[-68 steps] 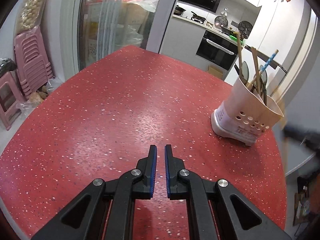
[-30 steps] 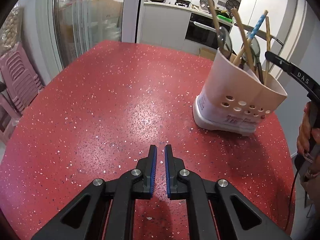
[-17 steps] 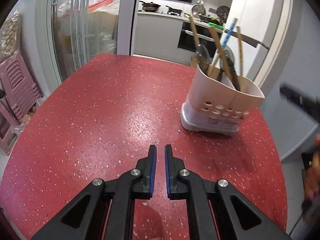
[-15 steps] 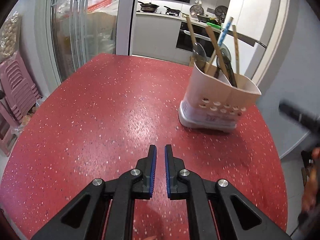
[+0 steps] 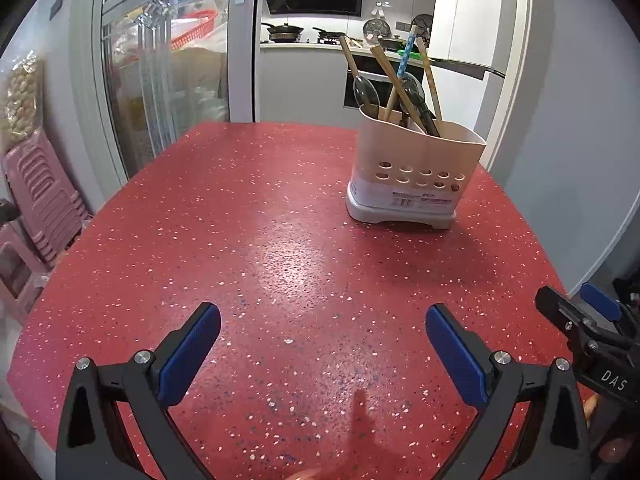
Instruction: Organize utensils
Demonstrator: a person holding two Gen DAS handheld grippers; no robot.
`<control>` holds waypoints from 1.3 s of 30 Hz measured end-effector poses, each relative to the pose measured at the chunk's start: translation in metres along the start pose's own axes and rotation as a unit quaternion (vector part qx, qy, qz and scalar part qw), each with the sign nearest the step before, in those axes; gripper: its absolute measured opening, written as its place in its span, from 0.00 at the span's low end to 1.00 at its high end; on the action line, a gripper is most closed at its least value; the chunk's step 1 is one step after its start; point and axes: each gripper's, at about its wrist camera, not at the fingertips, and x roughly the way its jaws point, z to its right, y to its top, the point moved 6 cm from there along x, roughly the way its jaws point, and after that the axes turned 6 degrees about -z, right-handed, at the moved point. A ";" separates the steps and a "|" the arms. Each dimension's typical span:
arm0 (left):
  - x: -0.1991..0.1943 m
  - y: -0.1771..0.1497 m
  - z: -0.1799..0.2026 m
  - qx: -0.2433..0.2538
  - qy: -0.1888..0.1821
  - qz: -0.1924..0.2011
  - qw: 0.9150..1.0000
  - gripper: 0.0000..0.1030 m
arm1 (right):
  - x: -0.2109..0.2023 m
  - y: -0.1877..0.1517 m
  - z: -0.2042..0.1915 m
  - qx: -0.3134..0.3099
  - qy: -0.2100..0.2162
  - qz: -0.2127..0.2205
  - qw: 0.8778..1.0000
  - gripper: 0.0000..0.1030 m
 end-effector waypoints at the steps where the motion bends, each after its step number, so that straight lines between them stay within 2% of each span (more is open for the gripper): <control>1: -0.003 0.000 0.000 0.000 0.002 0.004 1.000 1.00 | -0.003 0.000 0.000 0.002 -0.001 0.007 1.000 1.00; 11: -0.021 -0.001 0.005 0.006 0.011 0.029 1.000 1.00 | -0.026 0.004 -0.003 -0.017 -0.020 0.045 0.999 1.00; 39: -0.028 0.002 0.012 0.014 0.012 0.040 0.999 1.00 | -0.029 -0.001 0.002 -0.013 -0.026 0.044 0.999 1.00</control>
